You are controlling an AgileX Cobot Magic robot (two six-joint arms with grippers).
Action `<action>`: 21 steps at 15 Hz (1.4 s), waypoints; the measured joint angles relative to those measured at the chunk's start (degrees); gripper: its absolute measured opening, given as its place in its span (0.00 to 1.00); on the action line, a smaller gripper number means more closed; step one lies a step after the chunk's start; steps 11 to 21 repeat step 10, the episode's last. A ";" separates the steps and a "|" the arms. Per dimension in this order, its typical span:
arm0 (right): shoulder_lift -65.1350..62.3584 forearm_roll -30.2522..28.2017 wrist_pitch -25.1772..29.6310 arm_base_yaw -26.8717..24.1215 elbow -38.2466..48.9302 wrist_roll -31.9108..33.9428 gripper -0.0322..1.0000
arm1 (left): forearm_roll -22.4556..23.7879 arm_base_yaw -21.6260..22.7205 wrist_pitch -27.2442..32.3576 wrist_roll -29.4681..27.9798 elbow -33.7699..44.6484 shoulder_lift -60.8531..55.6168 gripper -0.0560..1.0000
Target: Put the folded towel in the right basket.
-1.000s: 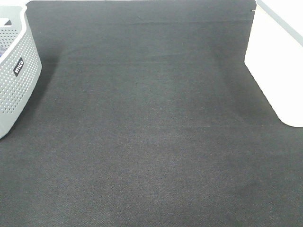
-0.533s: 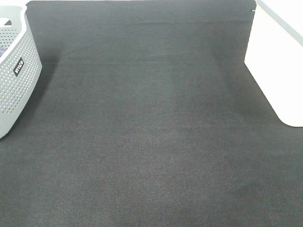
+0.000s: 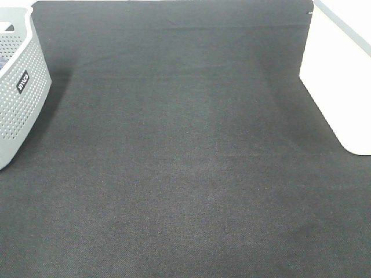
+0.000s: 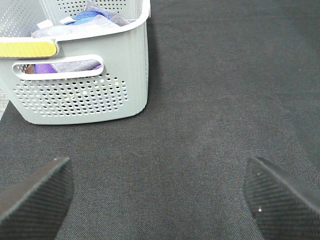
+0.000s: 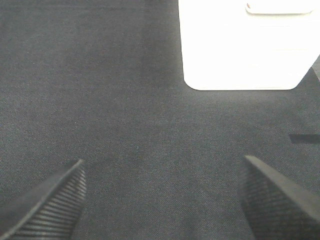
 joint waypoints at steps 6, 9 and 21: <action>0.00 0.00 0.00 0.00 0.00 0.00 0.79 | 0.00 0.00 0.00 0.00 0.00 0.00 0.88; 0.00 0.00 0.00 0.00 0.00 0.00 0.79 | 0.00 0.00 0.00 0.00 0.00 0.00 0.88; 0.00 0.00 0.00 0.00 0.00 0.00 0.79 | 0.00 0.00 0.00 0.00 0.00 0.00 0.88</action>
